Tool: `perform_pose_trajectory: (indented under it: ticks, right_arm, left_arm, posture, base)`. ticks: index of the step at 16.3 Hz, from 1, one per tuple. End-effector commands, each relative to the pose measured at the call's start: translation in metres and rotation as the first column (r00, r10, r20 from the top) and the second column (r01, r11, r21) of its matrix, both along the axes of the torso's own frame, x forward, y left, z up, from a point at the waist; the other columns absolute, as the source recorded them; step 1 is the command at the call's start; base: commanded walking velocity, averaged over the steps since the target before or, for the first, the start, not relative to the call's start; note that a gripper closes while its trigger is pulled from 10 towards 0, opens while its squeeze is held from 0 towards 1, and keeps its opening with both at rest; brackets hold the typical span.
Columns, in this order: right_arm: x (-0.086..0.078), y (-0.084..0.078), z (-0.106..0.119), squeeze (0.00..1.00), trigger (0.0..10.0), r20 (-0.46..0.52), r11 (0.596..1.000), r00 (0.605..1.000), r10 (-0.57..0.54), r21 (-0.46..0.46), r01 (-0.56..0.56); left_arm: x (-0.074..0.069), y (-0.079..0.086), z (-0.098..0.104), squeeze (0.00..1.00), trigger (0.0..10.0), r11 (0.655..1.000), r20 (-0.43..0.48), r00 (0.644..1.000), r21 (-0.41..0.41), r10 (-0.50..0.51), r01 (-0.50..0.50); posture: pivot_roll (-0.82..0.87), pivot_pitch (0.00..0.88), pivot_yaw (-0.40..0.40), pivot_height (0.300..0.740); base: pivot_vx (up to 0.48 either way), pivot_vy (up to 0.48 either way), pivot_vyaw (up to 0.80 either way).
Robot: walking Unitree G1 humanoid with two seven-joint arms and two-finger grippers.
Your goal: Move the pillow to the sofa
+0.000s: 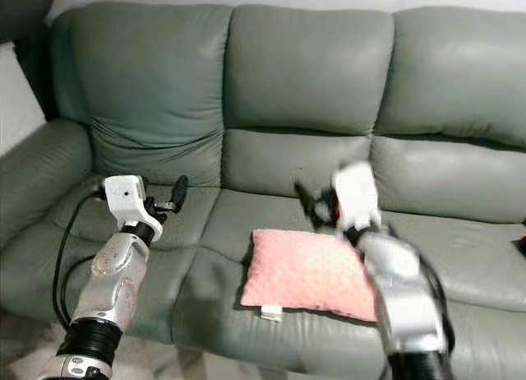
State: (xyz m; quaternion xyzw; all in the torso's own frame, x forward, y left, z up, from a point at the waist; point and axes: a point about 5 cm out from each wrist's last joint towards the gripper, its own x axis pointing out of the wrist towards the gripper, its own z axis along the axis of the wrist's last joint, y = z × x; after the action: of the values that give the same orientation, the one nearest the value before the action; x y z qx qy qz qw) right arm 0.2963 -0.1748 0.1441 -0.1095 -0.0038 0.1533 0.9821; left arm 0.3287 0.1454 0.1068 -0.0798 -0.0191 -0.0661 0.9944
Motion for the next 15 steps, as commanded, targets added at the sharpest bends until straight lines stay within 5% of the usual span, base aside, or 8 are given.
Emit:
perform_pose_trajectory:
  ticks: [1,3,4,7,10,15]
  right_arm:
    - [-0.004,0.006,0.009,0.0,10.0,0.074,1.0,0.997,-0.026,0.015,0.025]
    - [-0.01,0.012,0.012,0.0,10.0,0.128,0.992,0.985,-0.118,0.059,0.112]
    - [-0.012,0.011,0.014,1.0,10.0,0.147,0.984,0.975,-0.168,0.08,0.157]
    - [-0.018,-0.006,0.03,1.0,10.0,0.248,0.954,0.921,-0.3,0.099,0.284]
    - [-0.02,-0.011,0.058,1.0,10.0,0.396,0.946,0.863,-0.312,0.041,0.323]
    - [-0.016,0.005,0.102,1.0,10.0,0.563,0.955,0.789,-0.244,-0.001,0.296]
  left_arm:
    - [0.004,-0.003,0.021,0.4,10.0,0.997,0.099,0.995,0.076,-0.03,0.023]
    - [0.003,-0.004,0.035,1.0,10.0,0.992,0.152,0.987,0.12,-0.05,0.031]
    - [-0.002,-0.004,0.041,1.0,10.0,0.989,0.183,0.98,0.138,-0.082,0.057]
    - [-0.019,0.012,0.073,1.0,10.0,0.977,0.346,0.938,0.21,-0.031,-0.045]
    - [-0.027,0.019,0.106,1.0,10.0,0.967,0.477,0.876,0.187,0.066,-0.175]
    - [-0.02,0.018,0.124,1.0,10.0,0.956,0.517,0.842,0.137,0.155,-0.26]
  posture:
    - [-0.16,0.0,0.089,0.74]
    - [-0.16,0.0,0.109,0.74]
    - [-0.16,0.0,0.117,0.74]
    - [-0.16,0.0,0.129,0.74]
    - [-0.15,0.0,0.114,0.74]
    - [-0.16,0.0,0.097,0.74]
  base:
    - [0.0,0.0,0.0]
    - [0.0,0.0,0.0]
    - [0.0,0.0,0.0]
    - [0.0,0.0,0.0]
    - [0.0,0.0,0.0]
    - [0.0,0.0,0.0]
